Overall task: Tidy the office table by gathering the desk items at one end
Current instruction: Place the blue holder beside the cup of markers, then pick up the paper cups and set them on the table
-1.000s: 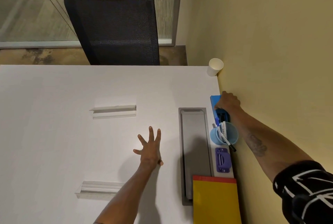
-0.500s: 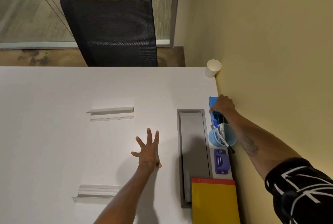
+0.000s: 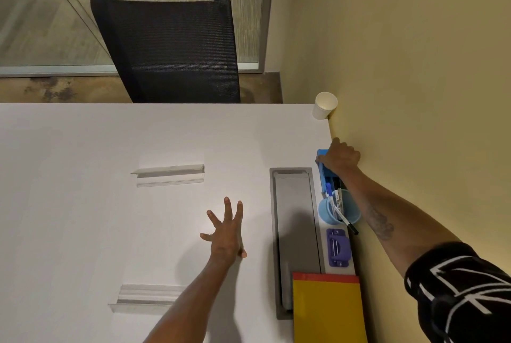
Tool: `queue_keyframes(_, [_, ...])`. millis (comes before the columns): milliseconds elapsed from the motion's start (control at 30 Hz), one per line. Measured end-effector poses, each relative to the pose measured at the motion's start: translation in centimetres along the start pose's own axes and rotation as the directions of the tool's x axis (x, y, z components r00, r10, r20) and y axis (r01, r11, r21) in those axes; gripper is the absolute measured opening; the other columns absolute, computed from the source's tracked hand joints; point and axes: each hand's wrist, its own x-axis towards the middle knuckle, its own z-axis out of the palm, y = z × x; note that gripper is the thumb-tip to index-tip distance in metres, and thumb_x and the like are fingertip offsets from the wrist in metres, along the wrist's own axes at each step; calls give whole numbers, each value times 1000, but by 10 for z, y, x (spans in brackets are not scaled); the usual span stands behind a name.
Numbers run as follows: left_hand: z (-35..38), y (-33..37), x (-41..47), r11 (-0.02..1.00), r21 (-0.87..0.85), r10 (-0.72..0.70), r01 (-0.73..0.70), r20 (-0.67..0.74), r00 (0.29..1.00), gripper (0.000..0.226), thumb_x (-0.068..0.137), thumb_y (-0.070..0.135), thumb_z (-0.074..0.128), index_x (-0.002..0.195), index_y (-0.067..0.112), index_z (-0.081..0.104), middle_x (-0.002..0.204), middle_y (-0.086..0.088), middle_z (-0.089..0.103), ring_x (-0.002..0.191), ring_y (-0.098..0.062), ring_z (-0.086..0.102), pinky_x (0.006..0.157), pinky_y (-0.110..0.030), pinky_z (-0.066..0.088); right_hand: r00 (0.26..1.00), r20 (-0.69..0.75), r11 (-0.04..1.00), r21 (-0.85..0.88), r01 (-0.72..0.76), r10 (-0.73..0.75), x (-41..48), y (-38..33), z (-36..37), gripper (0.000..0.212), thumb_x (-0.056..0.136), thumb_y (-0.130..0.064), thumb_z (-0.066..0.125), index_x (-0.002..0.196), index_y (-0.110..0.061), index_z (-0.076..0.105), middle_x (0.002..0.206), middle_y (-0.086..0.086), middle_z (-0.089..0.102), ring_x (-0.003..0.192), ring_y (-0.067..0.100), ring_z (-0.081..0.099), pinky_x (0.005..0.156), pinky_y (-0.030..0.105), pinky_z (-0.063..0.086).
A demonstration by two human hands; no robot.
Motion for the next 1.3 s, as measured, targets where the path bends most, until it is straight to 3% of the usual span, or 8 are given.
queue_keyframes(100, [-1, 0, -2, 1000, 15, 2, -2, -8, 1000, 144, 58, 41, 93, 154, 38, -14, 162, 2, -27, 146, -56, -5, 91, -82, 35, 981, -189, 995, 82, 52, -36, 6, -9, -6, 46, 96, -37, 52, 131, -9, 44, 116, 15, 62, 102, 34, 64, 78, 35, 44])
queue_keyframes(233, [-1, 0, 0, 1000, 10, -2, 2, -3, 1000, 144, 58, 41, 93, 153, 38, -16, 162, 2, -28, 147, -56, -5, 92, -82, 35, 963, -267, 965, 243, 102, -35, 19, -19, -13, 45, 95, -27, 52, 137, -13, 42, 113, 18, 61, 103, 39, 63, 85, 43, 50])
queue_keyframes(667, [4, -3, 10, 1000, 19, 0, 0, 7, 1000, 146, 56, 42, 93, 152, 39, -17, 161, 3, -30, 146, -57, -4, 89, -83, 34, 945, -319, 971, 193, 140, -73, 72, -35, -20, 47, 100, -20, 46, 146, -16, 35, 119, 25, 61, 107, 43, 62, 89, 45, 48])
queue_keyframes(1000, [-2, 2, 6, 999, 33, -2, 2, 13, 1000, 142, 60, 40, 92, 154, 38, -14, 162, 0, -27, 147, -56, -3, 92, -81, 36, 947, -321, 973, 211, 91, -19, 85, -43, -15, 33, 100, -16, 44, 126, -2, 56, 116, 24, 65, 107, 40, 64, 89, 42, 50])
queue_keyframes(1300, [1, -1, 7, 1000, 13, -1, 1, 3, 1000, 145, 56, 41, 94, 153, 38, -13, 162, 3, -27, 145, -57, -4, 90, -83, 35, 929, -368, 966, 223, 130, -40, 60, -48, -24, 34, 97, -19, 48, 125, -6, 59, 112, 21, 68, 102, 38, 67, 84, 40, 52])
